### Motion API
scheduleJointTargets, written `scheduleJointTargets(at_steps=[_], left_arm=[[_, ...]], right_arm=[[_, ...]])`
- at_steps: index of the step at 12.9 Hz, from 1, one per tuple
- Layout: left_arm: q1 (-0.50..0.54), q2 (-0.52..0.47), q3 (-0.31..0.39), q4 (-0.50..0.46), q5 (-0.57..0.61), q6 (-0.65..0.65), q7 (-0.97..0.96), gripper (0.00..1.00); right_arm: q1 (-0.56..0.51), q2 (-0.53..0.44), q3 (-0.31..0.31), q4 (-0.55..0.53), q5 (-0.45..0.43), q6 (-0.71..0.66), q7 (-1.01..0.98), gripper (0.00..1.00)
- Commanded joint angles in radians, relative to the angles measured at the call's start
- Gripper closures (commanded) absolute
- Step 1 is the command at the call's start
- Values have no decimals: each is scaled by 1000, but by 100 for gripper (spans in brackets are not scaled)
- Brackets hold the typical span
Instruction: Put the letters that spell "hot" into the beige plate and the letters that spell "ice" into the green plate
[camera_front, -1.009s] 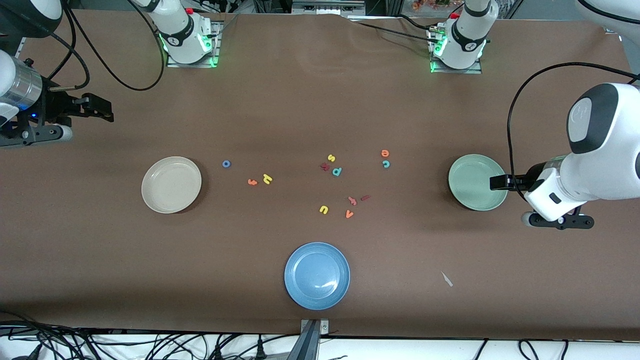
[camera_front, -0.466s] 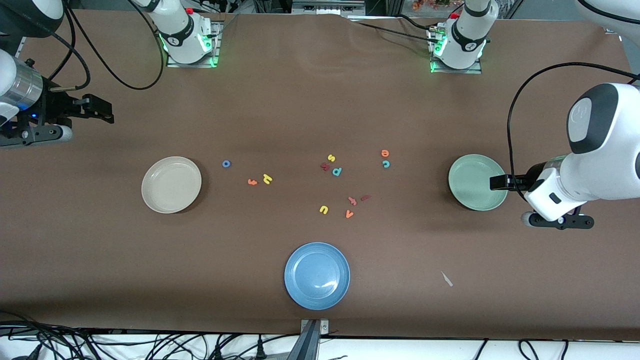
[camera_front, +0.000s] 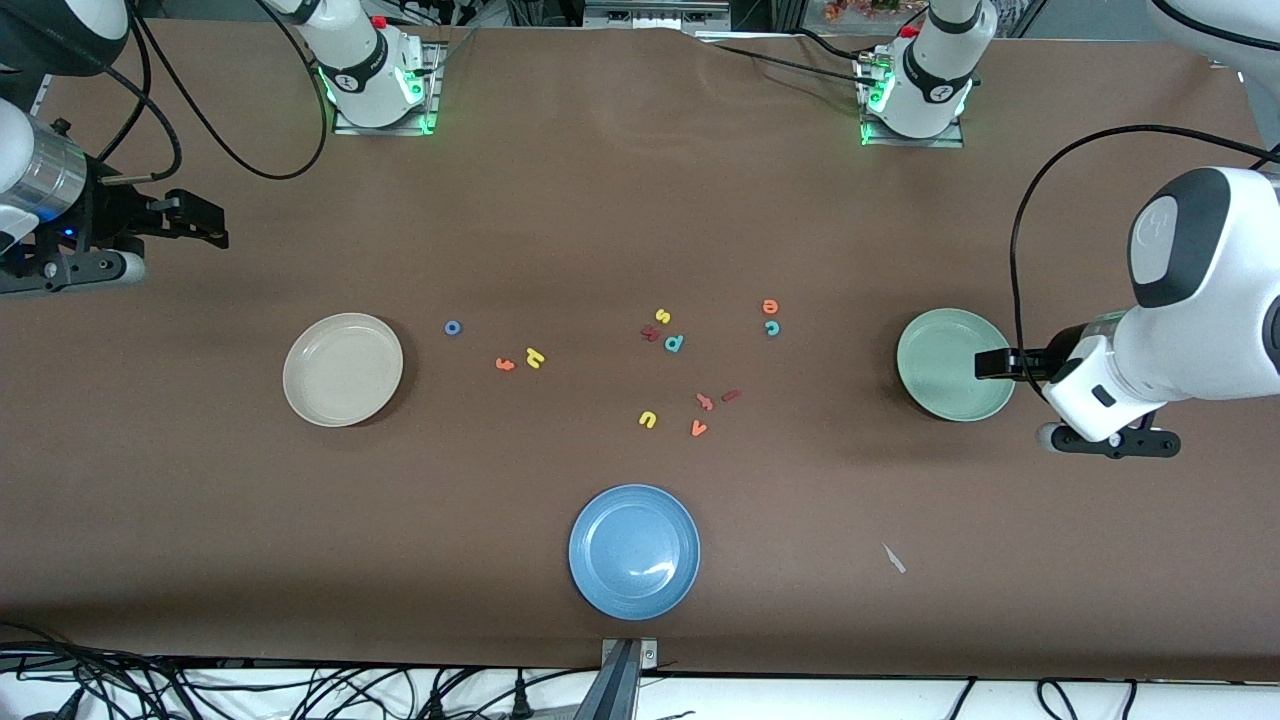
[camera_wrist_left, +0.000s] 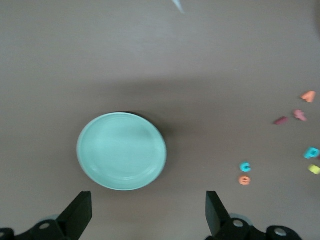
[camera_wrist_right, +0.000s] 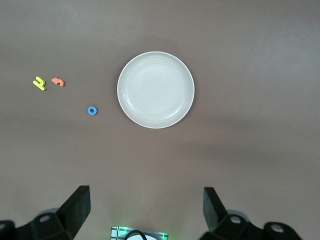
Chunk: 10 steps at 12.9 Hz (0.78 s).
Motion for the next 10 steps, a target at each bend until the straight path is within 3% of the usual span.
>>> scheduleJointTargets(at_steps=[1,3,6,10], left_arm=[[-45,-10,10,-43,-65,20,-75,0],[-100,-10,10,-80,-67,50,-184,0],[-168,-23,-8,-209,-73,159,-336,0],[-168,-97,-94,-466,-71,343,-435,0]], right_arm=[[11,-4,5,-12,5,42,11,0],[23,22,6,0,14,54,11,0],[34,59,6,29,14,54,11,0],[43,84,8,46,16,56,33,0]])
